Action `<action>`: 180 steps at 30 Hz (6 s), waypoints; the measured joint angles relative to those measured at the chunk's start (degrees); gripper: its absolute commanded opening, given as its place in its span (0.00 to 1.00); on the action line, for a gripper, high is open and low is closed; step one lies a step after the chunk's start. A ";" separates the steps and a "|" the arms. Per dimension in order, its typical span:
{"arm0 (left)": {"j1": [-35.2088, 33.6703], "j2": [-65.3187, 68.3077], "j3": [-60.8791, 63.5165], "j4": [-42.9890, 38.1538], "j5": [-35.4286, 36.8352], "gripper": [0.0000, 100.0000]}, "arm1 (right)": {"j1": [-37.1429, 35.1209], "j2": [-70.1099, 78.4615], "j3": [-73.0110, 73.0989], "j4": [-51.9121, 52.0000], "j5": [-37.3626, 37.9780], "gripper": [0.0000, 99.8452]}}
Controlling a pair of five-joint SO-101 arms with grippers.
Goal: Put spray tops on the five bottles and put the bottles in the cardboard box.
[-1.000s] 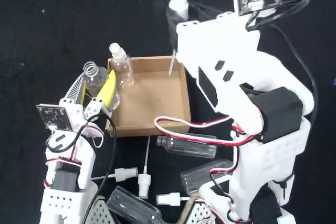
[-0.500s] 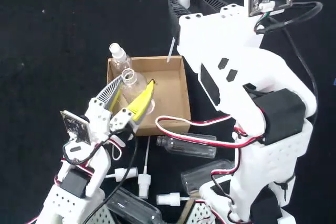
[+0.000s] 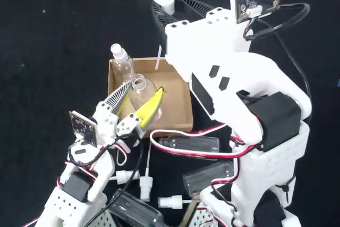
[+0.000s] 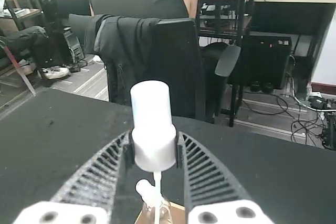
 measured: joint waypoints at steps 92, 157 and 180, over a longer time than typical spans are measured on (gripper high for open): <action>-6.33 0.00 0.00 -2.29 0.00 0.03 | -13.45 -27.34 51.25 -40.97 12.92 0.01; -6.59 -0.09 0.00 -2.29 0.09 0.03 | -9.93 -23.47 57.49 -21.01 13.27 0.13; -6.95 -0.09 0.00 0.26 0.09 0.03 | 19.60 -23.47 61.54 -10.29 13.36 0.13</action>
